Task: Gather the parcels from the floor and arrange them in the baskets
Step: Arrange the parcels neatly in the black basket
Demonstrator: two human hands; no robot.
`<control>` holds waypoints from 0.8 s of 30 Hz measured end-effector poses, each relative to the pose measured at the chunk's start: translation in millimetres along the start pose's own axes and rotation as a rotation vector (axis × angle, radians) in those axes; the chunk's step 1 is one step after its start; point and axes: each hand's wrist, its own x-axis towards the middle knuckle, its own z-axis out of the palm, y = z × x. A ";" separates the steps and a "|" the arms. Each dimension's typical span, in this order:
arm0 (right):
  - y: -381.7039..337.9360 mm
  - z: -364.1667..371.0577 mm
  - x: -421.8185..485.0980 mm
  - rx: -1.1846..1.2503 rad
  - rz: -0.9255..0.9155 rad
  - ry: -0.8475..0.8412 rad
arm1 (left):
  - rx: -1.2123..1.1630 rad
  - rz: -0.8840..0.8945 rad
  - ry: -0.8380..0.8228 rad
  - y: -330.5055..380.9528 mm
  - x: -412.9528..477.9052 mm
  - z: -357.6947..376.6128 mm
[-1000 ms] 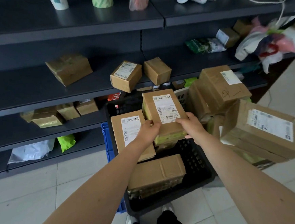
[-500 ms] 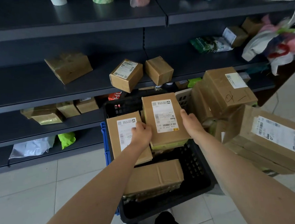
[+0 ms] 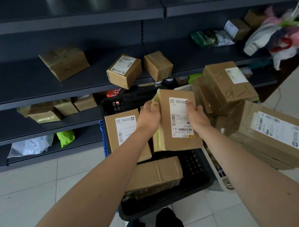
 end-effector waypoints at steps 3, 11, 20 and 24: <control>3.7 -10.9 -11.7 -0.109 -0.006 0.010 | 0.213 0.010 -0.025 4.4 -7.4 5.1; 37.8 -28.6 -41.7 0.014 0.298 -0.361 | 0.420 0.025 -0.258 -5.6 -22.1 -1.3; 74.8 -38.3 -46.5 0.053 0.357 -0.381 | 0.426 0.038 -0.381 -18.9 -45.9 14.3; 72.2 -32.1 -46.0 0.005 0.357 -0.365 | 0.460 0.070 -0.428 -33.8 -47.3 11.6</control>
